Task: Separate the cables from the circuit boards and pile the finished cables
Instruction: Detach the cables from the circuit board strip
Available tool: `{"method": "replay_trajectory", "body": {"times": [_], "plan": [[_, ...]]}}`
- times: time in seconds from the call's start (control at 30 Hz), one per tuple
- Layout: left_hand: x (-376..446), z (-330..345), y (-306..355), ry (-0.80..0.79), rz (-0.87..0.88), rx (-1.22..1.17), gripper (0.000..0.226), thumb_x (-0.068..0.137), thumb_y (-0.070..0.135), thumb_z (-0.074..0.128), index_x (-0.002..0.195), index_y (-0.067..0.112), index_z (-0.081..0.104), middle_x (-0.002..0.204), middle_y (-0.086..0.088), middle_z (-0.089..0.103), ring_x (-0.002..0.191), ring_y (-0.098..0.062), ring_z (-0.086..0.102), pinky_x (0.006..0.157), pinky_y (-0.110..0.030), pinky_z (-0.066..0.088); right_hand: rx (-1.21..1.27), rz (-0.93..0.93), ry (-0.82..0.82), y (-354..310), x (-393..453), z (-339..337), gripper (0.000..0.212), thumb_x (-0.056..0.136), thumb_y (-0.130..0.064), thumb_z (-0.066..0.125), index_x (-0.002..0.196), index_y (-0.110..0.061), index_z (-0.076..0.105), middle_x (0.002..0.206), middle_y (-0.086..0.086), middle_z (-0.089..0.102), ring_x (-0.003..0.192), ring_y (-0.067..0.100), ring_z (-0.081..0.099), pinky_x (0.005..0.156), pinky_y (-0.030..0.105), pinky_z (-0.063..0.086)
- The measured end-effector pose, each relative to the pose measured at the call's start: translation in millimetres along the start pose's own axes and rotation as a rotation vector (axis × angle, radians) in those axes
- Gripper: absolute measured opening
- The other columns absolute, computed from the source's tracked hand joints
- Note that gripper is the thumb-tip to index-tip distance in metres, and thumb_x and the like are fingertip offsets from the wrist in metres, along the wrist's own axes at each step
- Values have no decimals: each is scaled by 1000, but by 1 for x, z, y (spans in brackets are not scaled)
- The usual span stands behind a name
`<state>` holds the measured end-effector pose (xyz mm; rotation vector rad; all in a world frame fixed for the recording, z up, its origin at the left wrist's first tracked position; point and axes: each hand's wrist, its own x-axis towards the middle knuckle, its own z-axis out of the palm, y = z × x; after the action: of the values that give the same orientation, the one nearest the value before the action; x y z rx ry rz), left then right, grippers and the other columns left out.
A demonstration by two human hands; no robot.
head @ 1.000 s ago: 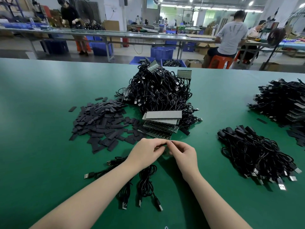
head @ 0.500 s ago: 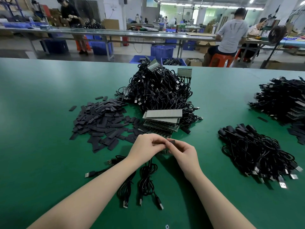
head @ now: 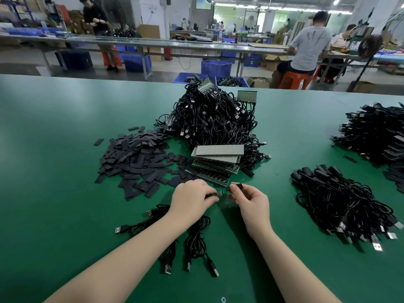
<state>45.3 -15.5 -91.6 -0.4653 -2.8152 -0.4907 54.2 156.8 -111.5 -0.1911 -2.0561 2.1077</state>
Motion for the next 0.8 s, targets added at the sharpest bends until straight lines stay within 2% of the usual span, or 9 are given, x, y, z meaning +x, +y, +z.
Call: {"method": "replay_trajectory", "body": {"times": [0.1,0.23,0.4,0.57,0.8], "plan": [[-2,5,1,54,26,-108,31,94,47,54,117,32,69,101,10,69,97,-12,60,82,-33,47,-11,-4,-11,0,0,0,7,90,-20,73,85,-18,76,74,-4,76,67,0,69,61,12,50],[-7,9,2,77,43,-150,31,96,43,53,122,32,66,110,12,71,102,-8,62,87,-34,47,-9,-3,-40,2,0,0,6,92,-19,71,87,-18,75,75,-4,76,70,3,70,61,14,51],[-10,8,3,129,35,-180,25,95,39,56,115,31,68,101,13,73,92,-8,65,82,-31,49,-51,-20,-95,5,-1,-1,6,94,-20,69,90,-21,74,80,-2,76,76,8,71,65,17,54],[-12,8,3,143,54,-198,25,95,34,58,114,26,71,109,12,72,101,-7,64,88,-31,49,-77,-37,-92,7,-2,0,7,93,-22,69,89,-21,74,79,-2,76,74,7,70,67,17,54],[-12,6,3,150,61,-227,24,92,35,62,113,28,72,109,14,71,102,-4,63,90,-22,44,-81,-33,-83,5,-3,0,7,94,-22,69,89,-20,73,79,-3,76,76,7,71,67,17,54]]}}
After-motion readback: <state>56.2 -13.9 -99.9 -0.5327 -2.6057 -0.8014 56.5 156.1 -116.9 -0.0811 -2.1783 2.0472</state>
